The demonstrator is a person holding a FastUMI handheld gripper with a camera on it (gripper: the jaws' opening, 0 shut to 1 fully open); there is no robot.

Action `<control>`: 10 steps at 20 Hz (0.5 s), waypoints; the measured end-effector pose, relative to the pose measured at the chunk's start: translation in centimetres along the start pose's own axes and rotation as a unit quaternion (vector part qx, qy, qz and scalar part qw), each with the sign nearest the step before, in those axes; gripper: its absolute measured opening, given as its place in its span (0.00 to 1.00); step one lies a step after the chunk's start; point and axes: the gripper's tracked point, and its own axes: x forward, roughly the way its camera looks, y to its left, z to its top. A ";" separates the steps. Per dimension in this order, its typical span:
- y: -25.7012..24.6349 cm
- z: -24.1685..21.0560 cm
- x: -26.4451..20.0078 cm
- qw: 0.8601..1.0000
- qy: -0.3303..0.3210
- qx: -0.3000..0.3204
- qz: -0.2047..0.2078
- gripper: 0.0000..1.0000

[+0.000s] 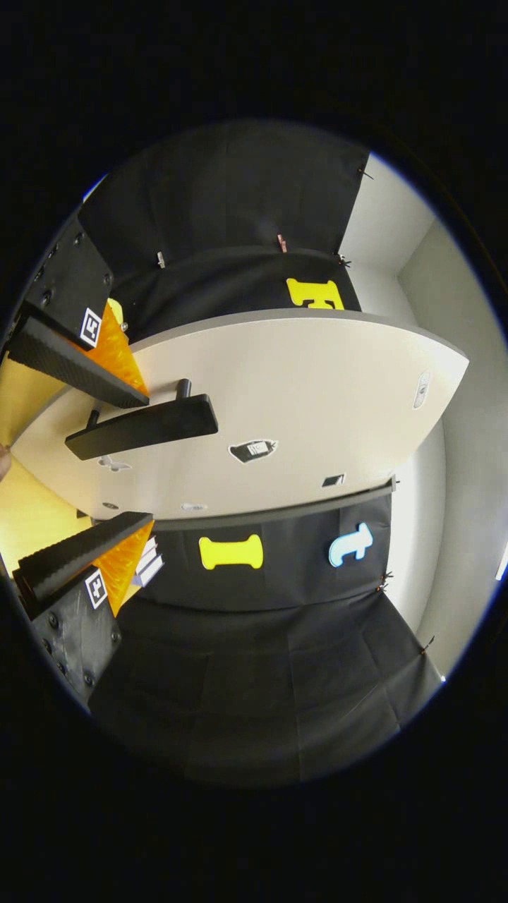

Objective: Open the shoe cabinet door, grab the shoes and put them into the shoe cabinet, then close the shoe cabinet door.

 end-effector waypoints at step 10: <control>10.4 -2.2 2.7 0.999 -0.002 -0.031 0.038 0.98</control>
